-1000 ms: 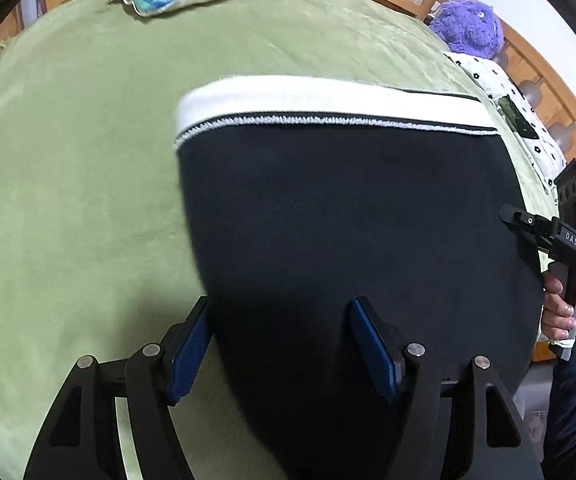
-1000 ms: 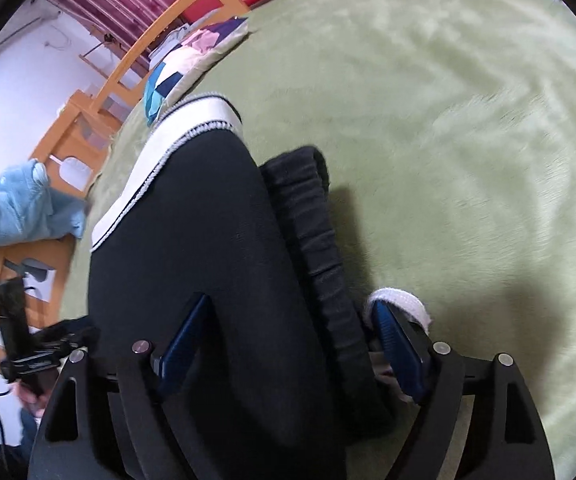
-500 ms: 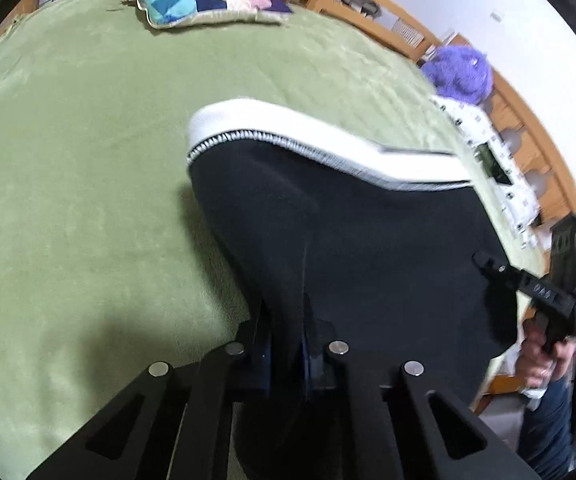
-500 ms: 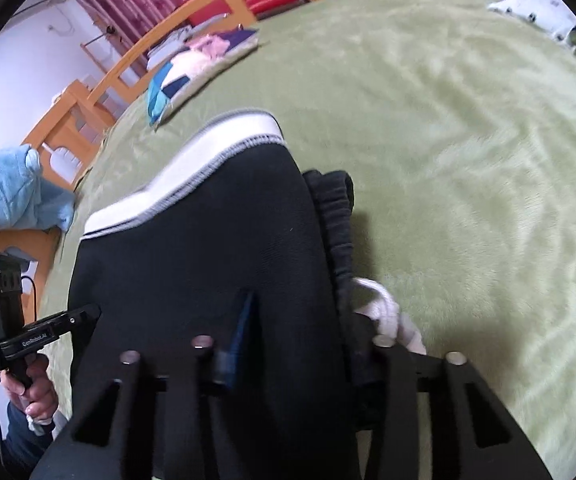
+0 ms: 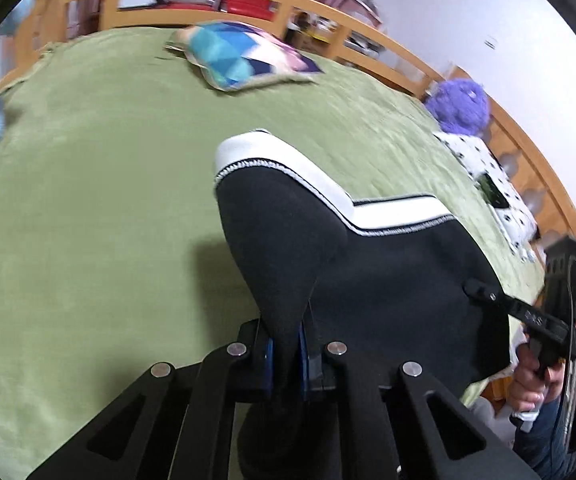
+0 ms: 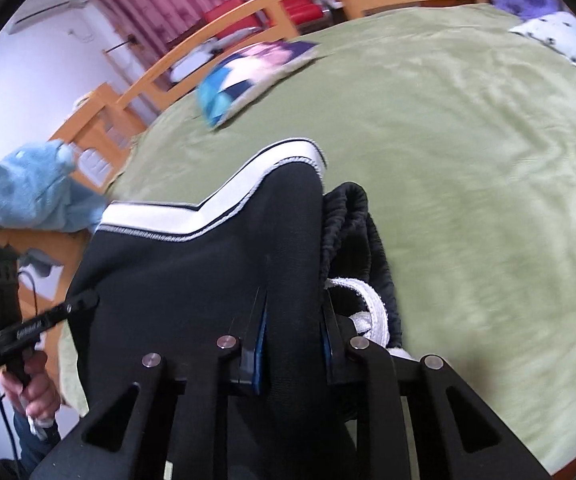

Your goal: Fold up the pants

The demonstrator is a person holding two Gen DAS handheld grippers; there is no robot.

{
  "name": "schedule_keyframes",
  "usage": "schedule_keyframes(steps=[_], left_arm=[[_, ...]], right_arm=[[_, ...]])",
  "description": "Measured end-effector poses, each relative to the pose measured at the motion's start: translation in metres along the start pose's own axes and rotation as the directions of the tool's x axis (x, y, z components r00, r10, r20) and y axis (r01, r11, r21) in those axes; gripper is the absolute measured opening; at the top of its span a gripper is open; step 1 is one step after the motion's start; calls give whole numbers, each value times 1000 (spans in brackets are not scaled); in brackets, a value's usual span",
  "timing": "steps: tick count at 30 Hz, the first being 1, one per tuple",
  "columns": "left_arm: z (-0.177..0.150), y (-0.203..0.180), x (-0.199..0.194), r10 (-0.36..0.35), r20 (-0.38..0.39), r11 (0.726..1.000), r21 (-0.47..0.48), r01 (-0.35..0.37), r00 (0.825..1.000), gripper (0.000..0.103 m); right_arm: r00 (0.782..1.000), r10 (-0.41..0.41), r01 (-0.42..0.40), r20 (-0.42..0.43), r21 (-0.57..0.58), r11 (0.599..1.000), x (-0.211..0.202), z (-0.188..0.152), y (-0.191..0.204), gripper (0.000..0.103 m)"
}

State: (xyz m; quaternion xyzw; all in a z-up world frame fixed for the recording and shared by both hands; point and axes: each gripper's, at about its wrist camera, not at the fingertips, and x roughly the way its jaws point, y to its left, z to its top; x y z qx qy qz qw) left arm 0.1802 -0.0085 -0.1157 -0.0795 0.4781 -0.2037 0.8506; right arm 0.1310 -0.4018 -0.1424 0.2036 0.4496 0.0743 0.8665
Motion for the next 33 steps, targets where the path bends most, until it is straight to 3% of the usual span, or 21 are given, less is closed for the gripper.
schedule_keyframes(steps=[3, 7, 9, 11, 13, 15, 19, 24, 27, 30, 33], left_arm=[[4, 34, -16, 68, 20, 998, -7, -68, 997, 9], [6, 69, -4, 78, -4, 996, -42, -78, 997, 10], [3, 76, 11, 68, -28, 996, -56, -69, 997, 12], [-3, 74, 29, 103, -52, 994, -40, -105, 993, 24], [-10, 71, 32, 152, -45, 988, -28, -153, 987, 28], [-19, 70, 28, 162, -50, 987, -17, -163, 986, 30], [-39, 70, 5, 218, -16, 976, -17, -218, 976, 58], [-82, 68, -2, 199, -19, 980, -12, -199, 980, 59], [-107, 67, 10, 196, -48, 980, -12, -197, 979, 60], [-105, 64, 6, 193, -55, 981, 4, -193, 980, 60], [-90, 67, -7, 155, -31, 988, 4, -155, 987, 60]], right_arm=[[997, 75, -76, -20, -13, 997, 16, -10, 35, 21], [995, 87, -91, -49, -75, 993, 45, -16, 68, 20], [997, 54, -58, -51, -90, 994, 57, -16, 70, 22], [998, -7, 0, -68, -101, 995, 67, -18, 63, 28], [992, -80, 68, -100, -116, 991, 76, -23, 55, 44], [981, -163, 143, -104, -177, 974, 76, -29, 57, 48], [967, -255, 242, -21, -244, 939, 41, -38, 77, 47], [981, -192, 184, -1, -287, 940, 23, -70, 94, 47], [960, -278, 258, -24, -305, 917, 40, -92, 90, 48], [952, -304, 279, -37, -308, 909, 46, -100, 88, 50], [958, -281, 254, -58, -286, 924, 38, -87, 90, 50]])
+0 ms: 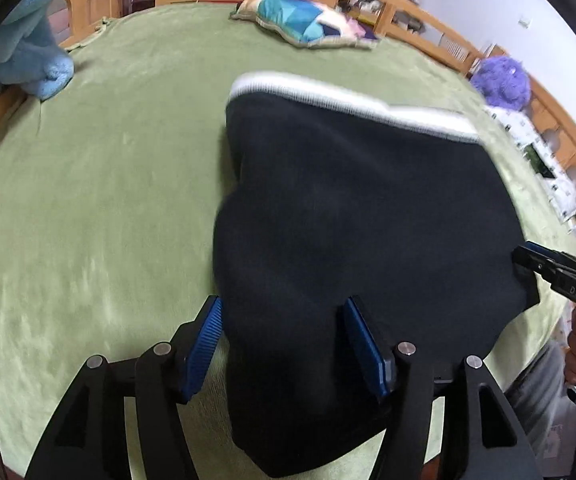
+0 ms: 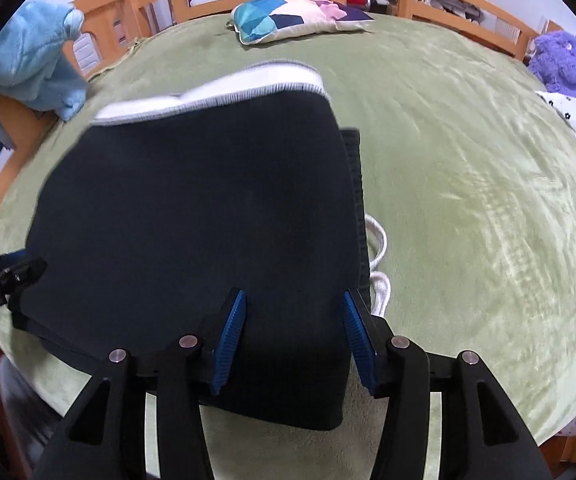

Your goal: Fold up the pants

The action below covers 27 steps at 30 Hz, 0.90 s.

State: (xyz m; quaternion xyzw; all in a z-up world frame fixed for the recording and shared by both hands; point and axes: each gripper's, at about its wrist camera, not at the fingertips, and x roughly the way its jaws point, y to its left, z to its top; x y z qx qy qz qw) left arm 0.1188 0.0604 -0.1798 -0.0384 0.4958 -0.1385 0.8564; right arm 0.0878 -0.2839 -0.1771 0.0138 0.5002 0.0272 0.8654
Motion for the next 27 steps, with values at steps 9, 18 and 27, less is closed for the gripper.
schedule_keyframes(steps=[9, 18, 27], left_arm=[[61, -11, 11, -45, 75, 999, 8, 45, 996, 61], [85, -2, 63, -19, -2, 999, -34, 19, 1000, 64], [39, -10, 30, 16, -13, 999, -35, -17, 1000, 64]], right_arm=[[987, 12, -28, 158, 99, 995, -2, 62, -18, 50], [996, 71, -80, 61, 168, 982, 71, 95, -35, 62], [994, 61, -77, 90, 185, 980, 35, 71, -38, 59]])
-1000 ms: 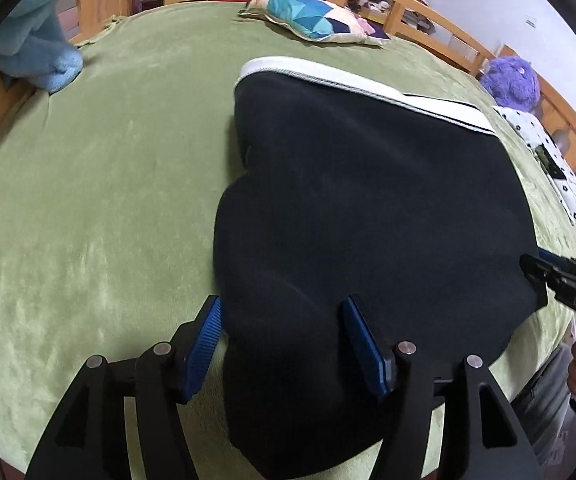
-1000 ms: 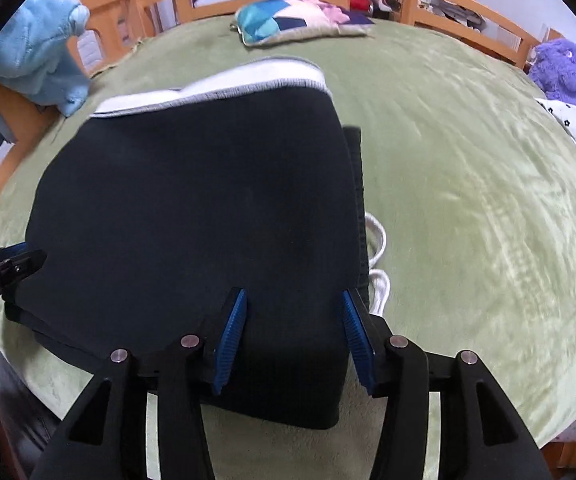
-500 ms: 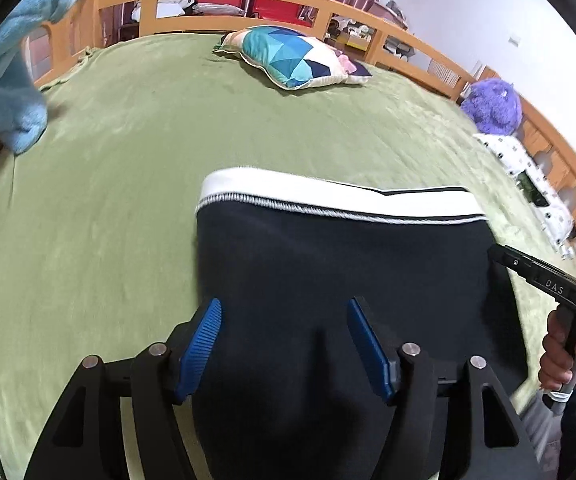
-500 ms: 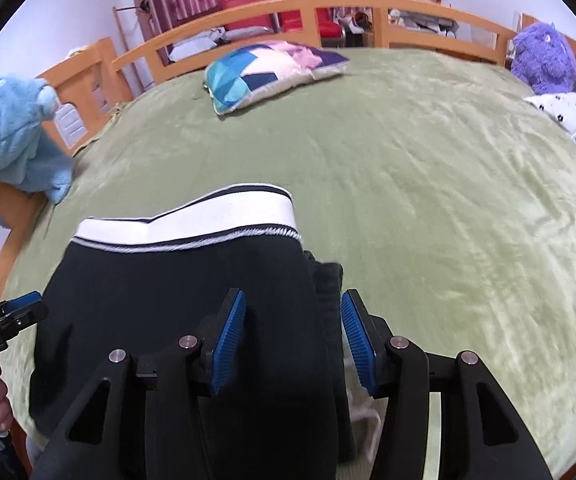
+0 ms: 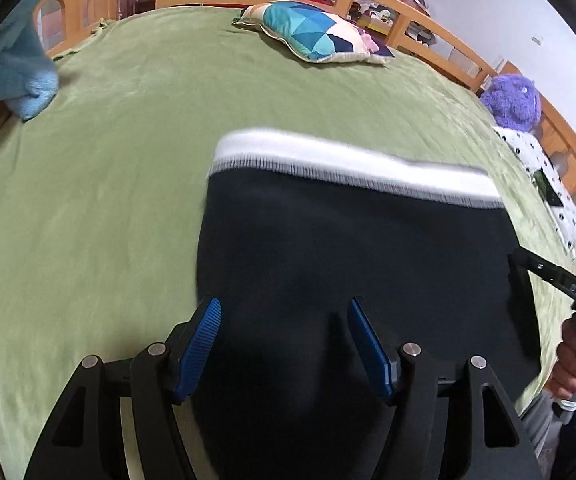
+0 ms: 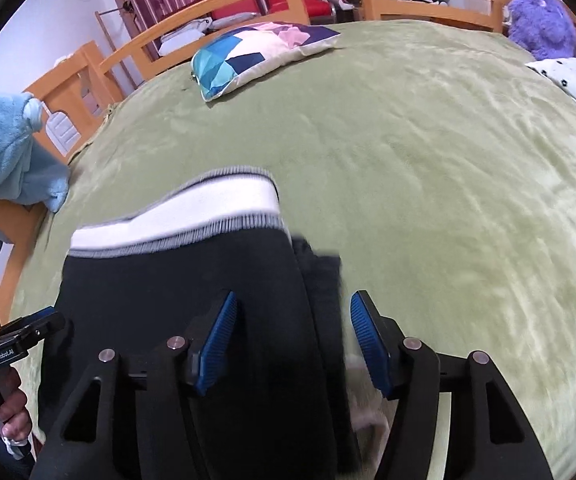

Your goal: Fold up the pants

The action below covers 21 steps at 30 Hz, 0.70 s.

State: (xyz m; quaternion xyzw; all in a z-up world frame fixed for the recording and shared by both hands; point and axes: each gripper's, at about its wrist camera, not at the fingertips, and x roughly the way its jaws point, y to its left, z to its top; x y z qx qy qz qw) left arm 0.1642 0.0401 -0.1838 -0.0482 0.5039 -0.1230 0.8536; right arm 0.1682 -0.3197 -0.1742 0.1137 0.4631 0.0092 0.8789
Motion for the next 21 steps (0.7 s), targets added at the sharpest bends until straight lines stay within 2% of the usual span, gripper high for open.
schedule_keyframes(steps=[6, 8, 10, 12, 15, 18, 21], left_arm=[[-63, 0, -17, 39, -37, 999, -23, -40, 999, 66], [-79, -1, -31, 64, -19, 998, -22, -64, 998, 67], [-87, -1, -40, 54, -38, 998, -39, -55, 998, 67], [-92, -3, -53, 57, -43, 997, -48, -59, 997, 66], [-91, -14, -78, 67, 0, 998, -22, -67, 998, 66], [-81, -38, -115, 60, 73, 998, 29, -62, 996, 66], [-71, -66, -148, 74, 148, 994, 68, -85, 986, 66]], right_arm=[[999, -7, 5, -37, -43, 999, -26, -70, -13, 59], [999, 7, -8, -52, -24, 1000, -31, -85, -19, 59], [998, -11, 10, -67, -27, 1000, -38, -98, -22, 59], [998, -8, 6, -56, -36, 999, -48, -106, -22, 56], [999, -21, 18, -38, -55, 998, -71, -109, -22, 50], [999, -17, 19, 47, -43, 999, -110, -100, -23, 50], [991, -22, 26, 129, -31, 999, -155, -85, -20, 55]])
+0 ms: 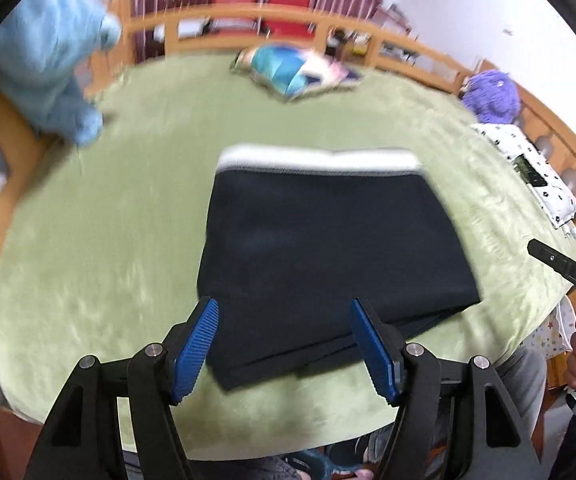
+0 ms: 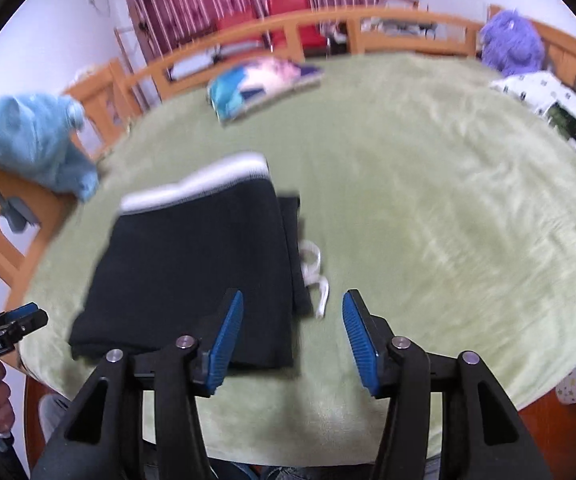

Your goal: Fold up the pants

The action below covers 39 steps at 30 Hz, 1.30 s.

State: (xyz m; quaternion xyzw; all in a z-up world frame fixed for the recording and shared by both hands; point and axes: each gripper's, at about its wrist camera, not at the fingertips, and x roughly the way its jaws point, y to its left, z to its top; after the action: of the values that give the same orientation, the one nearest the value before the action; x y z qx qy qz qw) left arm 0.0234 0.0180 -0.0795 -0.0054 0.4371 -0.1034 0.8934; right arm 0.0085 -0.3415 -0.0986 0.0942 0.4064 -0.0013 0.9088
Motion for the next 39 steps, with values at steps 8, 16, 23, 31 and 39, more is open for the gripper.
schedule_keyframes(steps=[8, 16, 23, 31, 39], left_arm=[[16, -55, -58, 35, 116, 998, 52, -41, 993, 83], [6, -75, -85, 32, 172, 999, 15, -35, 985, 93], [0, -89, -101, 33, 204, 998, 43, -43, 979, 93], [-1, -91, -102, 39, 205, 998, 43, -49, 978, 93], [-3, -87, -104, 40, 199, 998, 34, -48, 979, 93]], right_arm=[[991, -60, 66, 119, -47, 997, -80, 20, 23, 63], [973, -122, 142, 197, -89, 986, -121, 0, 34, 99], [979, -88, 101, 183, -58, 993, -132, -7, 29, 100], [979, -83, 94, 186, -52, 994, -138, -11, 27, 100], [979, -88, 98, 182, -47, 994, -138, -11, 24, 100]])
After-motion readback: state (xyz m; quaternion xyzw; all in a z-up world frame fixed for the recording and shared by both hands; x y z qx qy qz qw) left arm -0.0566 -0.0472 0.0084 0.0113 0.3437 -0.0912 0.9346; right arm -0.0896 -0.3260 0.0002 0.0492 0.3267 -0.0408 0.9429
